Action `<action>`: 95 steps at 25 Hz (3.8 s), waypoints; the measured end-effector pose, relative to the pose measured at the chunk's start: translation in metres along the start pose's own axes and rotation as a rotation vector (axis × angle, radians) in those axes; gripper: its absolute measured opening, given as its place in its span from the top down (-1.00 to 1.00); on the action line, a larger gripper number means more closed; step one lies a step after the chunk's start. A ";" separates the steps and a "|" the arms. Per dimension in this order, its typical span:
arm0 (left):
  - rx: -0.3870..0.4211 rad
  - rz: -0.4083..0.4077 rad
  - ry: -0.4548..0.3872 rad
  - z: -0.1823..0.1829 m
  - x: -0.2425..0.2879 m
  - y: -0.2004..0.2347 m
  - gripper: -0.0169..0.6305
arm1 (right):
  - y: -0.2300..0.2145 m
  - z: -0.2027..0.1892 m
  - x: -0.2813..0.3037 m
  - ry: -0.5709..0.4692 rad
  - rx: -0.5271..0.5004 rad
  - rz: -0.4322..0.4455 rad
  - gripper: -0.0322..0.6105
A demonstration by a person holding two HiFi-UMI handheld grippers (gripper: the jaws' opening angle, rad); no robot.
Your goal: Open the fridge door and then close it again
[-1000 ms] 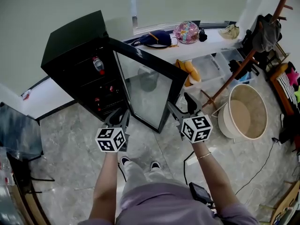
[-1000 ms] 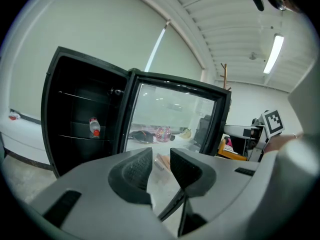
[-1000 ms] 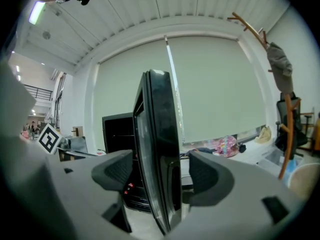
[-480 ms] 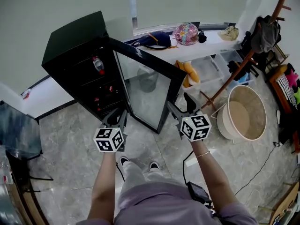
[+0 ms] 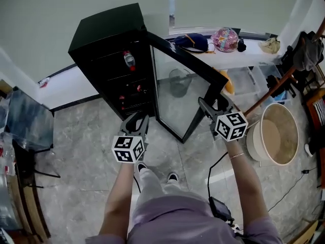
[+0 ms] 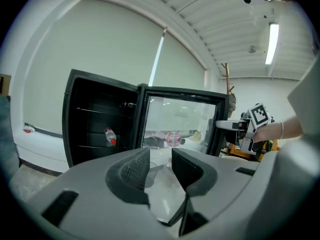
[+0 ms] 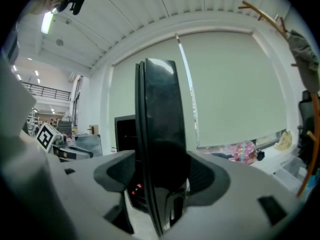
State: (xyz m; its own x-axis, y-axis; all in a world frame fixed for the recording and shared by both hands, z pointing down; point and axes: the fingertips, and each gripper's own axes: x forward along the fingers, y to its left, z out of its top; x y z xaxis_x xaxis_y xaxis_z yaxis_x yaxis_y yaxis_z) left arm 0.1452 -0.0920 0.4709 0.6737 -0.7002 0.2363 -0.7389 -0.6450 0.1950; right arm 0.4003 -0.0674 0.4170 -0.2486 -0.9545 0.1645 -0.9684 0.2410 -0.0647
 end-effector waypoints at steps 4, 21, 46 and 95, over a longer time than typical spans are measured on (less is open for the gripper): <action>-0.009 0.041 -0.001 -0.007 -0.017 0.013 0.56 | 0.003 0.000 -0.001 -0.013 0.007 -0.018 -0.08; 0.004 0.077 0.015 -0.027 -0.052 0.004 0.56 | 0.131 0.014 -0.013 -0.064 -0.017 0.206 0.01; -0.064 0.219 -0.013 -0.045 -0.142 0.071 0.56 | 0.332 0.020 0.064 -0.068 -0.043 0.601 0.07; -0.109 0.230 0.022 0.037 -0.020 0.330 0.56 | 0.355 -0.019 0.273 0.099 0.118 0.435 0.21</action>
State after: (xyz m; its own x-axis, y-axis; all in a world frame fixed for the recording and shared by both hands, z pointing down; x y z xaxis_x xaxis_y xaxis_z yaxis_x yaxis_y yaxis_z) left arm -0.1117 -0.3028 0.4950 0.4884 -0.8169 0.3067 -0.8706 -0.4321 0.2354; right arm -0.0112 -0.2388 0.4578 -0.6378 -0.7463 0.1904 -0.7659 0.5883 -0.2596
